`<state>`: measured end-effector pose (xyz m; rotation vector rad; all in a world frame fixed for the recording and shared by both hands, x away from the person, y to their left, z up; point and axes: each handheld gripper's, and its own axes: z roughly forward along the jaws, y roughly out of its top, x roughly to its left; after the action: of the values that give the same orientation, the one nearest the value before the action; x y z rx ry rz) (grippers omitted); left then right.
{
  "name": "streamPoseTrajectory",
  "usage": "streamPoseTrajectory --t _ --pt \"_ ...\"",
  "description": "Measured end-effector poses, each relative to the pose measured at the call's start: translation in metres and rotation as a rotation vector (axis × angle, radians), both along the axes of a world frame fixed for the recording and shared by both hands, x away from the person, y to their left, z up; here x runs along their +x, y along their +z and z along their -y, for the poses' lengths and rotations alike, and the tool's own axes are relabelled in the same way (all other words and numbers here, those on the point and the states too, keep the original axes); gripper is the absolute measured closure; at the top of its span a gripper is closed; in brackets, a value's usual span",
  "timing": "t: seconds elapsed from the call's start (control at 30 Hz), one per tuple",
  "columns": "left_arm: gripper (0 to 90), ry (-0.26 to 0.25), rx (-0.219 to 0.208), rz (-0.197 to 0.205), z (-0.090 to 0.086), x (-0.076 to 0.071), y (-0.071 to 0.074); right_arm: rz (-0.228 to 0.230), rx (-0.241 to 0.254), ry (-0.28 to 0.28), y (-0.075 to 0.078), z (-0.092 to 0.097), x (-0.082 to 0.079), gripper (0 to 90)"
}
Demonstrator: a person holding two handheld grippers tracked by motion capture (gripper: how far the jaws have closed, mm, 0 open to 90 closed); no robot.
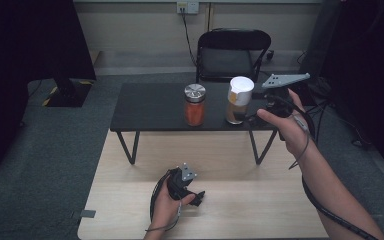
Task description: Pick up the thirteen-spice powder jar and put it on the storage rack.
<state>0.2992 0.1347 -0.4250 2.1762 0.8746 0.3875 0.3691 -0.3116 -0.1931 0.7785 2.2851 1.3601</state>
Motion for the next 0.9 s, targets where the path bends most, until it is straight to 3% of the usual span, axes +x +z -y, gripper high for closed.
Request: streamPoseTrajectory --t 0.9 --pt "0.0 -0.001 0.001 0.000 0.000 0.000 0.000 0.007 0.021 0.029 -0.019 0.012 -0.016 0.7"
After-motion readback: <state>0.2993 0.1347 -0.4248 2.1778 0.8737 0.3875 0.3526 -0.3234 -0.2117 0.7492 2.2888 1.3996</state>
